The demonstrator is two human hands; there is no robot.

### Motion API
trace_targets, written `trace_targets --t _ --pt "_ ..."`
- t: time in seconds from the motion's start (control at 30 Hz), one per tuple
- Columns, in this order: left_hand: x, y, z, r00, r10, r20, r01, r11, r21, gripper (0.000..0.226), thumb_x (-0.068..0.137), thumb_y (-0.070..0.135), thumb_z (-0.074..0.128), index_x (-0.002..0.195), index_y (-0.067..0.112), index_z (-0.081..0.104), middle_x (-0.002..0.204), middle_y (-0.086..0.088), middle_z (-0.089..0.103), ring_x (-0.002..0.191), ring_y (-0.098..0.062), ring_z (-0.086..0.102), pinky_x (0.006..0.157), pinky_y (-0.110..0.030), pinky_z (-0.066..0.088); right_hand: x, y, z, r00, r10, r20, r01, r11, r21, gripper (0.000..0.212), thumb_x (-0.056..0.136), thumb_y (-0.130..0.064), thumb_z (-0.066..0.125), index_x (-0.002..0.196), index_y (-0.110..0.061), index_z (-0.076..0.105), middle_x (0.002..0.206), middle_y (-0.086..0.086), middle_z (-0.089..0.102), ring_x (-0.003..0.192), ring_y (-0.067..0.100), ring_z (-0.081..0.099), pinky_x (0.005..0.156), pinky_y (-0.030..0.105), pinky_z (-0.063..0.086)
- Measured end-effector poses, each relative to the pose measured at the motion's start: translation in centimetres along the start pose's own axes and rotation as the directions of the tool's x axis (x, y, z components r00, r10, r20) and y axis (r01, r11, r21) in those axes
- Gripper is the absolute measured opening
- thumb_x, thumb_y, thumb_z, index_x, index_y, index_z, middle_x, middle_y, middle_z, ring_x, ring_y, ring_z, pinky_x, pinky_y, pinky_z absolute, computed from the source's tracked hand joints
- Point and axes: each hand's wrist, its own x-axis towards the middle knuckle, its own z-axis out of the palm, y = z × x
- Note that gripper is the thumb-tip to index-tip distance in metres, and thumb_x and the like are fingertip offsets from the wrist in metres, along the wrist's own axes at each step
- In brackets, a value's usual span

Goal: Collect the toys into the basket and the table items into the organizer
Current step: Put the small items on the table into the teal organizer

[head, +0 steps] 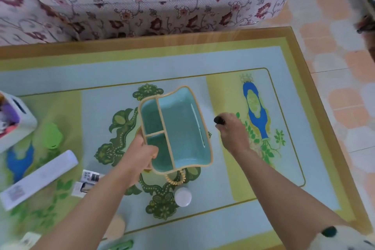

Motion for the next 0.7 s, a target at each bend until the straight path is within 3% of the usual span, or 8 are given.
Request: trace_targets --t 0.07,0.17,0.23,0.3,0.37,0.47,0.6,0.7 --pt "-0.5 0.2 -0.1 1.000 0.006 -0.008 -0.006 1.000 0.000 0.066 0.081 -0.013 0.040 0.127 0.035 0.037 0.103 -0.003 0.062 0.102 -0.029 0.059 0.093 -0.055 0.050 0.0 -3.1 -2.1 0.989 0.022 -0.144 0.028 0.942 0.334 0.013 0.087 -0.006 0.061 0.097 -0.014 0.062 0.093 -0.001 0.064 0.086 0.016 0.059 0.075 0.028 0.047" --pt "-1.3 0.7 -0.2 0.999 0.028 -0.019 -0.029 0.999 -0.015 0.070 0.082 -0.013 0.040 0.135 0.033 0.034 0.101 0.002 0.061 0.095 -0.022 0.059 0.082 -0.045 0.052 -0.9 -8.9 -6.1 0.947 -0.057 -0.315 0.215 0.843 0.492 0.017 0.083 -0.008 0.066 0.096 -0.018 0.063 0.091 -0.008 0.067 0.090 0.013 0.061 0.078 0.018 0.042" --pt "-1.8 1.1 -0.2 0.998 0.053 -0.015 -0.054 0.998 -0.021 0.073 0.082 -0.014 0.041 0.140 0.031 0.032 0.103 0.005 0.060 0.095 -0.017 0.058 0.071 -0.036 0.052 -2.1 -12.3 -7.7 0.937 -0.181 -0.298 0.311 0.820 0.481 0.019 0.081 -0.009 0.068 0.096 -0.020 0.063 0.090 -0.010 0.068 0.091 0.014 0.063 0.077 0.022 0.046" --pt "-2.3 1.3 -0.2 0.997 0.079 -0.015 -0.080 0.996 -0.031 0.074 0.082 -0.015 0.041 0.140 0.030 0.033 0.103 0.008 0.059 0.096 -0.014 0.057 0.067 -0.031 0.048 -2.9 -14.4 -7.5 0.955 -0.263 -0.134 0.295 0.841 0.453 0.019 0.082 -0.008 0.066 0.095 -0.020 0.060 0.087 -0.008 0.067 0.086 0.016 0.064 0.075 0.033 0.053" --pt "-2.8 1.5 -0.3 0.995 0.103 -0.013 -0.103 0.994 -0.043 0.074 0.081 -0.015 0.042 0.138 0.031 0.035 0.103 0.011 0.058 0.094 -0.007 0.055 0.067 -0.029 0.046 -3.1 -15.6 -6.3 0.963 -0.266 0.050 0.243 0.931 0.272 0.015 0.086 -0.011 0.061 0.096 -0.021 0.054 0.086 0.001 0.067 0.082 0.025 0.063 0.073 0.042 0.053" --pt "-3.5 1.3 -0.8 0.990 0.139 0.003 -0.138 0.989 -0.059 0.075 0.080 -0.016 0.042 0.136 0.033 0.036 0.105 0.014 0.059 0.095 -0.001 0.054 0.069 -0.026 0.045 -3.0 -16.7 -4.5 0.963 -0.218 0.158 0.229 0.972 -0.054 0.013 0.092 -0.015 0.053 0.104 -0.017 0.052 0.089 0.011 0.065 0.081 0.034 0.060 0.071 0.042 0.052" --pt "-4.3 0.9 -1.4 0.985 0.174 0.012 -0.172 0.980 -0.097 0.072 0.080 -0.022 0.038 0.125 0.035 0.038 0.104 0.007 0.061 0.089 0.000 0.057 0.064 -0.019 0.044 -2.4 -17.4 -2.0 0.969 -0.185 0.162 0.192 0.981 -0.026 0.021 0.088 -0.007 0.054 0.105 -0.016 0.060 0.094 0.011 0.067 0.085 0.031 0.061 0.072 0.038 0.052" --pt "-4.5 0.3 -2.2 0.985 0.171 0.017 -0.169 0.980 -0.109 0.075 0.079 -0.022 0.037 0.128 0.036 0.038 0.101 0.004 0.061 0.090 -0.006 0.058 0.067 -0.023 0.045 -1.8 -18.1 0.1 0.961 -0.205 0.187 0.209 0.978 0.001 0.026 0.080 0.000 0.057 0.098 -0.017 0.065 0.092 0.008 0.070 0.084 0.029 0.064 0.072 0.037 0.055"
